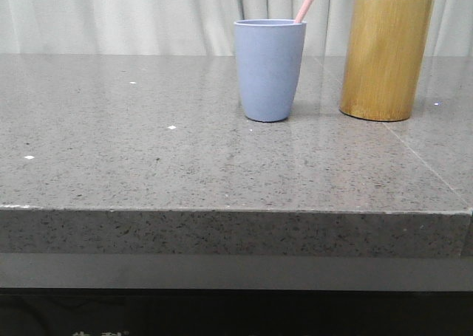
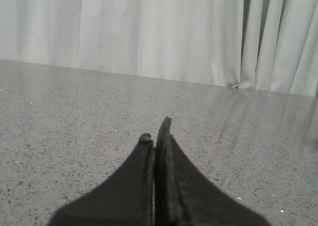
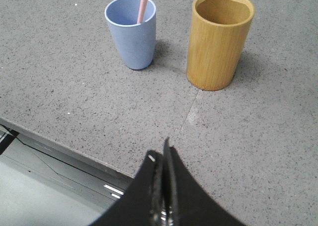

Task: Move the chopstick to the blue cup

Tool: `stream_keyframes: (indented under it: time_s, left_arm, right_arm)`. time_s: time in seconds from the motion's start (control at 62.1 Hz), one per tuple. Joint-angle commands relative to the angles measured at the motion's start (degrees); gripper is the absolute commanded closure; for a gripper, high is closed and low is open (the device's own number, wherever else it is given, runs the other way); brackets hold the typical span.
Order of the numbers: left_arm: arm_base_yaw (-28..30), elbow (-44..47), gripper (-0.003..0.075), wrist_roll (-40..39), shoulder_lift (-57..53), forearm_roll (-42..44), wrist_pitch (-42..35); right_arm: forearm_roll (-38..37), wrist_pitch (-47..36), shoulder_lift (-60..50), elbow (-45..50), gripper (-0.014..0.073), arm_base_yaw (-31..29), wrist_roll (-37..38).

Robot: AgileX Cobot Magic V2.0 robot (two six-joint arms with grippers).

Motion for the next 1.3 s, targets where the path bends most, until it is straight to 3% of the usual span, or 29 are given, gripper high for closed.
stream_keyframes:
  time_s: [0.0,0.177,0.467,0.66,0.87,1.288]
  left_arm:
    - [0.2,0.7,0.0739,-0.4,-1.4,-0.3,-4.4]
    - [0.2,0.7,0.0739,-0.4,-1.3,-0.3,-4.4]
    - [0.2,0.7,0.0739,-0.4,-1.3,-0.3,-4.4]
    - [0.2,0.7,0.0739,-0.4,-1.3,-0.3,-4.4]
    - [0.2,0.7,0.0739,-0.4,-1.3,-0.3,-4.4]
    - [0.2,0.7,0.0739,-0.4,-1.3,-0.3,-4.4]
  right_arm:
    - [0.4,-4.1,0.5,-1.4,0.0662,-0.2,0.0]
    - [-1.0,-7.7,-3.2,2.9,0.0662,-2.5,-0.3]
    - [-1.6,-33.2,-22.7,29.2,0.0662,-12.3,-0.4]
    - [-1.5,-45.5,-31.6,45.6,0.0662,-14.4,-0.4]
    - [-1.5,-56.2,-35.4,55.1,0.0662,-15.3,-0.4]
    - [-1.5,-54.4,-35.3,54.9,0.0662,-16.3,-0.4]
